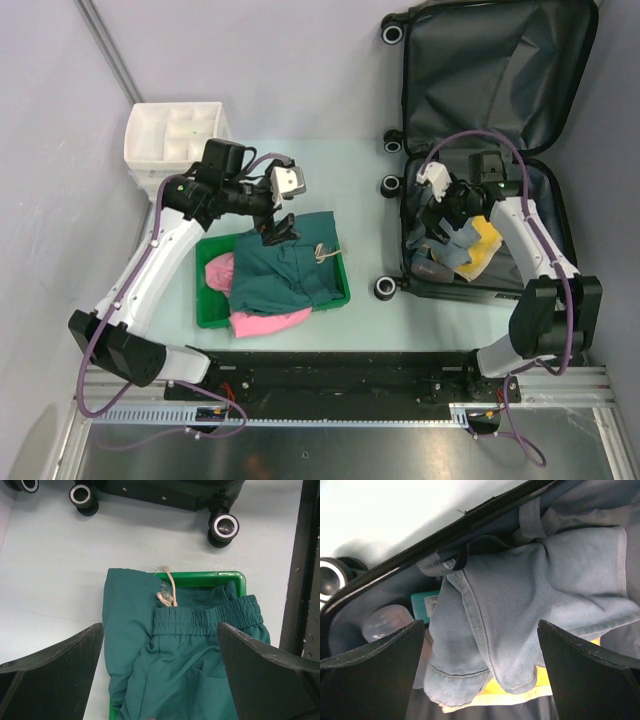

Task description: Open, take out, and arrange the luggage

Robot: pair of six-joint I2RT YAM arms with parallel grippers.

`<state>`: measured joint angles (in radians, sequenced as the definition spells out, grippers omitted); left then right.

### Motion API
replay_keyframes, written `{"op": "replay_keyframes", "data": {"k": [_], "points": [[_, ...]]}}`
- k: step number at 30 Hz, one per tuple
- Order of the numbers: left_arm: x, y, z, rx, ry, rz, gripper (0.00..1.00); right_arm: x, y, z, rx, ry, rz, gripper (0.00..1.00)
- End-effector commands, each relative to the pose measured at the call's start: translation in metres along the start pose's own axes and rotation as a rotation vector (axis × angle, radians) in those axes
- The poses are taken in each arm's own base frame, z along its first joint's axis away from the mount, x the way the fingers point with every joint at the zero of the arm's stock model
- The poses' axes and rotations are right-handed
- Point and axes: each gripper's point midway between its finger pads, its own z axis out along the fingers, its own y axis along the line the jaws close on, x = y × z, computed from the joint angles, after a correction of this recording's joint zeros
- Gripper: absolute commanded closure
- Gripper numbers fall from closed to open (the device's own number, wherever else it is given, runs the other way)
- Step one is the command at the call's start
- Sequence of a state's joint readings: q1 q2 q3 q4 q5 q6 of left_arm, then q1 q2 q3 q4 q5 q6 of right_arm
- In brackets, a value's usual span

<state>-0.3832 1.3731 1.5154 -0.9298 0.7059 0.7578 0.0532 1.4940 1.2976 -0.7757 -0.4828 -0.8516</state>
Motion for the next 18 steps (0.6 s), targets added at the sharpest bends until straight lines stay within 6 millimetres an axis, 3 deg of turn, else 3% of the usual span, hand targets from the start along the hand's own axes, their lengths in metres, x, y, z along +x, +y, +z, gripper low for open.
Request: {"op": "replay_keyframes", "data": {"k": [1, 4, 8, 10, 13, 14, 15, 18], "points": [[-0.020, 0.003, -0.003, -0.033, -0.038, 0.021, 0.00, 0.005, -0.003, 0.013, -0.016, 0.064, -0.203, 0.01], [-0.021, 0.003, -0.001, -0.030, -0.045, 0.023, 0.00, 0.006, 0.000, 0.030, -0.045, 0.090, -0.264, 0.01], [-0.021, 0.002, 0.002, -0.023, -0.044, 0.027, 0.00, 0.022, 0.009, 0.049, -0.108, 0.159, -0.307, 0.02], [-0.021, 0.004, 0.003, -0.025, -0.046, 0.033, 0.00, 0.035, 0.008, 0.059, -0.127, 0.205, -0.291, 0.09], [-0.021, 0.004, 0.005, -0.022, -0.049, 0.028, 0.00, 0.047, -0.001, 0.058, -0.112, 0.227, -0.253, 0.21], [-0.020, 0.004, 0.007, -0.017, -0.048, 0.021, 0.00, 0.045, -0.002, 0.057, -0.107, 0.211, -0.240, 0.26], [-0.019, 0.003, 0.008, -0.012, -0.049, 0.016, 0.00, 0.044, -0.004, 0.055, -0.099, 0.205, -0.230, 0.39], [-0.017, 0.002, 0.010, -0.005, -0.049, 0.008, 0.00, 0.033, -0.017, 0.041, -0.044, 0.131, -0.178, 0.54]]}}
